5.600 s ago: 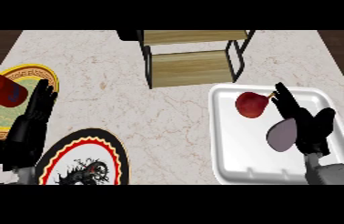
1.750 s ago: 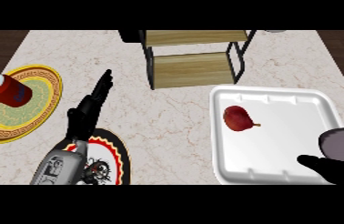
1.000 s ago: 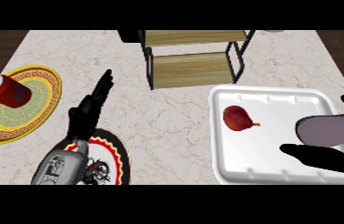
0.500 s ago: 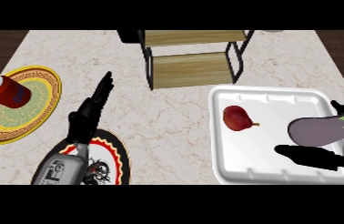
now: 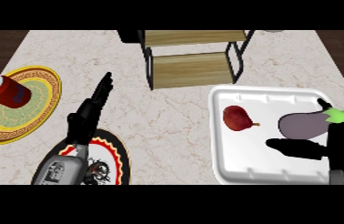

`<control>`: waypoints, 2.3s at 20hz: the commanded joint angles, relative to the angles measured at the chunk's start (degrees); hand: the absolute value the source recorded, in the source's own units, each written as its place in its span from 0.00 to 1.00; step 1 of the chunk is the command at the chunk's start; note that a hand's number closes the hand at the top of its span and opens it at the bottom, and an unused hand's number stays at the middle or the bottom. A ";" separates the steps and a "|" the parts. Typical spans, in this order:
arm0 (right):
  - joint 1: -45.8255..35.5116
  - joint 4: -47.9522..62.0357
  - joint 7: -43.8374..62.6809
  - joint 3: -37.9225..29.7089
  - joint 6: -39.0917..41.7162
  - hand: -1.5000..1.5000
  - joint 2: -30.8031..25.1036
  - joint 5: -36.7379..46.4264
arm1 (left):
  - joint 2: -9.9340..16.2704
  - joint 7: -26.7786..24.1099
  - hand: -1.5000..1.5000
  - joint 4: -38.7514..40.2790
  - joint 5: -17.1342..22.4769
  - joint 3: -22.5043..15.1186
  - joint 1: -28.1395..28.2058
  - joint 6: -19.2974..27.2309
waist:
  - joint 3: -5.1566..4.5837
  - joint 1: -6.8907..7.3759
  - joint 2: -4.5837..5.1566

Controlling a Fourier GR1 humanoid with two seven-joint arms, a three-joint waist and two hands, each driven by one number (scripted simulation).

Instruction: Pick the eggplant from the tray and place it in the tiered shelf

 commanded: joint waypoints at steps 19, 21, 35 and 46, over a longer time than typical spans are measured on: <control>-2.60 2.15 1.55 -0.84 10.03 1.00 8.06 11.03 | -1.00 -1.02 0.50 -0.76 -1.94 2.68 1.73 -3.91 | -0.01 0.01 -0.02; -4.58 2.45 0.50 15.92 10.25 1.00 12.74 18.58 | -2.70 2.92 0.50 -1.35 -2.90 0.63 -1.86 -2.01 | -0.14 1.85 0.01; -28.38 14.10 4.38 44.41 -7.39 1.00 26.38 21.53 | -2.75 -0.24 0.50 1.97 -2.15 0.21 -1.74 -4.25 | -0.04 4.60 0.09; -47.07 12.09 18.64 41.46 -4.79 1.00 26.44 29.95 | -2.50 -0.44 0.50 4.80 -2.67 2.62 -3.62 -2.30 | -0.30 1.91 -0.97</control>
